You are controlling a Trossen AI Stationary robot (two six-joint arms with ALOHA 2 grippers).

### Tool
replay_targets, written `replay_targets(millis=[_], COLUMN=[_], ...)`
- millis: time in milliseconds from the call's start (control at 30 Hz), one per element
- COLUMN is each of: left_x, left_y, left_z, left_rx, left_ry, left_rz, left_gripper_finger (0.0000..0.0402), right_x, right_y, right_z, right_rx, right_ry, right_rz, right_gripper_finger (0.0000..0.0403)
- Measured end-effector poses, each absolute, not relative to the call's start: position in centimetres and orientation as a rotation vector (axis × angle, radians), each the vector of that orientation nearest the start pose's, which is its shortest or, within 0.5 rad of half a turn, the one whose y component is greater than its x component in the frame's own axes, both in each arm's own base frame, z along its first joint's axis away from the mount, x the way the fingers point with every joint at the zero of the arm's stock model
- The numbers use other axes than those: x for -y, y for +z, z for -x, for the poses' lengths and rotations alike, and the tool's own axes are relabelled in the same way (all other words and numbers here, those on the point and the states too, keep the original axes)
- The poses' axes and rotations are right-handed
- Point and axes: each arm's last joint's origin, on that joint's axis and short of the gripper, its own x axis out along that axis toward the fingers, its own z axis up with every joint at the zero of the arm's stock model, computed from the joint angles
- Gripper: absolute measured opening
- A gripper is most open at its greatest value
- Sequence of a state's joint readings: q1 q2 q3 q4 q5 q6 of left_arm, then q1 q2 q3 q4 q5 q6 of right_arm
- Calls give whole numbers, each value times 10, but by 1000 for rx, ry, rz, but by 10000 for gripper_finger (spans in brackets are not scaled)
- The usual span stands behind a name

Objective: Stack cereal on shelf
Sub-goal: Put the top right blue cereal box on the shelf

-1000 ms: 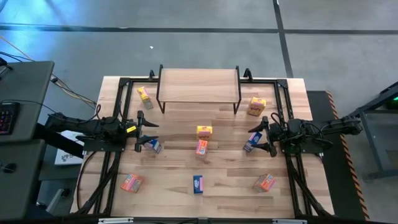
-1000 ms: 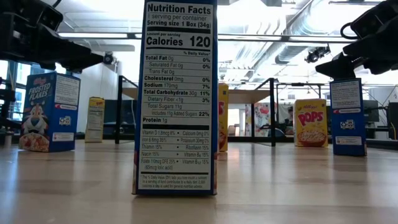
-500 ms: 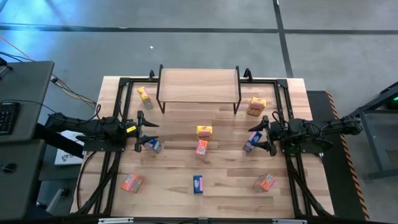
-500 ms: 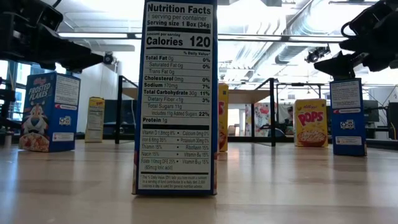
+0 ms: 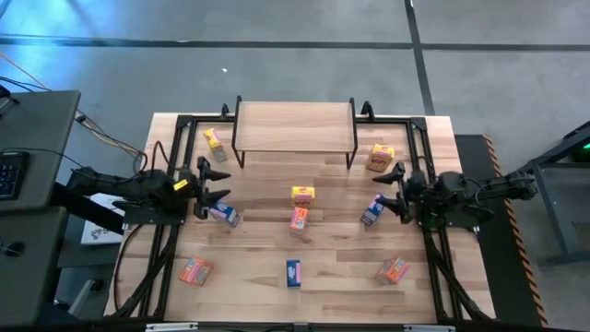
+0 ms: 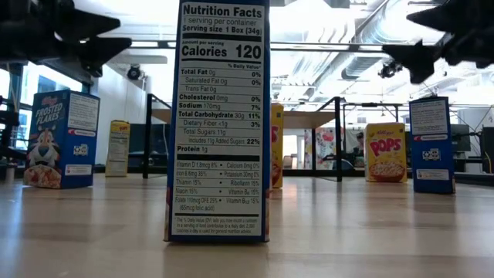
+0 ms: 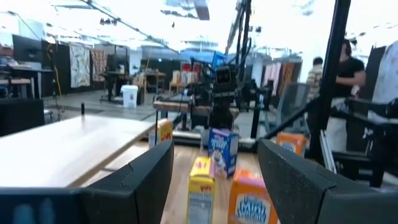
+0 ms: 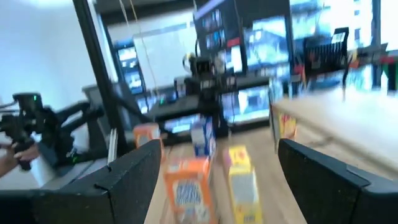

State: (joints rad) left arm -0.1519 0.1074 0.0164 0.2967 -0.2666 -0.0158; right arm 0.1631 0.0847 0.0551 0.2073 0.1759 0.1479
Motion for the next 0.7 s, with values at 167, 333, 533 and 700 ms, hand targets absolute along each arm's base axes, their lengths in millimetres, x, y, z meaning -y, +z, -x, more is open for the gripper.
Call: replay_targets(millis=[167,333,533,700], left_x=[7,7,6,5], left_y=[192,193,193,193], left_z=[-100,-100,-100,-99], left_rx=[235,247,246,243], left_ry=[120,119,149,189], left_rz=[83,96,97,69], left_gripper_finger=[225,225,225,225], right_x=[-10,-7,-4,-1], right_y=[211,242,281,309], right_z=[-94,-85,-68,-59], right_rx=[288,319,278,201], right_ry=[-7,-61,-83,-136], right_rz=[-120,-95,-30,-13], right_gripper_finger=[317,317,317,317])
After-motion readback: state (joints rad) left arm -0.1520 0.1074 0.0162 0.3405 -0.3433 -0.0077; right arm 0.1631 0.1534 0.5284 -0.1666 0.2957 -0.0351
